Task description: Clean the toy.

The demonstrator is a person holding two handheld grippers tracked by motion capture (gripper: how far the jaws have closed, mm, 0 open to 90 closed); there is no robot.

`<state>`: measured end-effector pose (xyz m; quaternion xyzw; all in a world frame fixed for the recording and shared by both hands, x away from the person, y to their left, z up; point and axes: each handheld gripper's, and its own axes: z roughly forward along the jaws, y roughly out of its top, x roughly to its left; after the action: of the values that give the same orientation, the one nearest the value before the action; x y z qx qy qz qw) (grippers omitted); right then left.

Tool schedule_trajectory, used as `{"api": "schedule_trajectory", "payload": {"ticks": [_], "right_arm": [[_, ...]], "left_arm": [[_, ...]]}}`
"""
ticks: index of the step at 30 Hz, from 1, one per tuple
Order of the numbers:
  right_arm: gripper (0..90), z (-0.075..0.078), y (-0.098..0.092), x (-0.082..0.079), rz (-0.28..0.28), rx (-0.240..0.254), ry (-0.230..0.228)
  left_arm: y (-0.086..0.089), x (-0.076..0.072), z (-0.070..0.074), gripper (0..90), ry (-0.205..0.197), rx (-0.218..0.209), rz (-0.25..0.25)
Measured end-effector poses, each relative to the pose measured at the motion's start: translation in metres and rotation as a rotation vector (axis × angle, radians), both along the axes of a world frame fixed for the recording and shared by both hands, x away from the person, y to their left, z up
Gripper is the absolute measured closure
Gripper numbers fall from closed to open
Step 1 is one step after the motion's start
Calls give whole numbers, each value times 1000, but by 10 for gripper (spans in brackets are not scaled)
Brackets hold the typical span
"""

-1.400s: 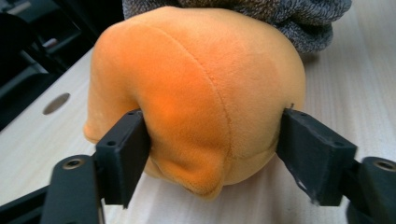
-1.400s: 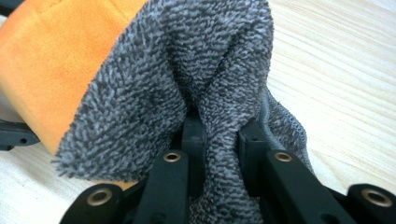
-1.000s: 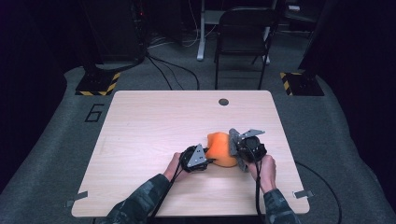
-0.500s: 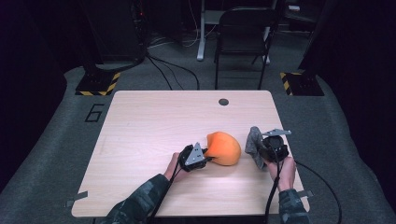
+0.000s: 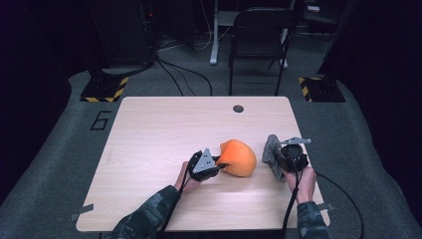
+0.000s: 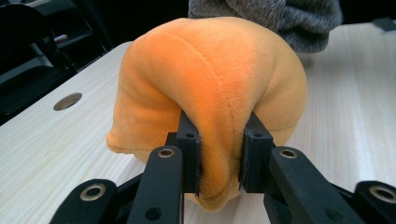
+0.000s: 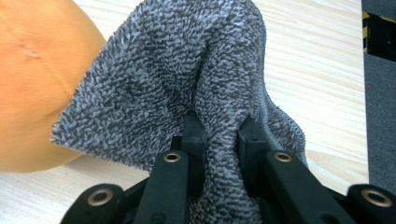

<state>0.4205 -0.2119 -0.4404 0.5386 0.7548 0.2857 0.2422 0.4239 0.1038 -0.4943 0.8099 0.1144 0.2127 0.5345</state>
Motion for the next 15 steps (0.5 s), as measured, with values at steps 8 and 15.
{"api": "schedule_trajectory", "payload": {"ticks": [8,15], "right_arm": [[772,6,-7,-1,-18,17,-16],[772,26,-5,-8,10,39,-56]], "left_arm": [[3,-8,31,738,88,-74,11],[3,-6,49,732,272,-88,66]]}}
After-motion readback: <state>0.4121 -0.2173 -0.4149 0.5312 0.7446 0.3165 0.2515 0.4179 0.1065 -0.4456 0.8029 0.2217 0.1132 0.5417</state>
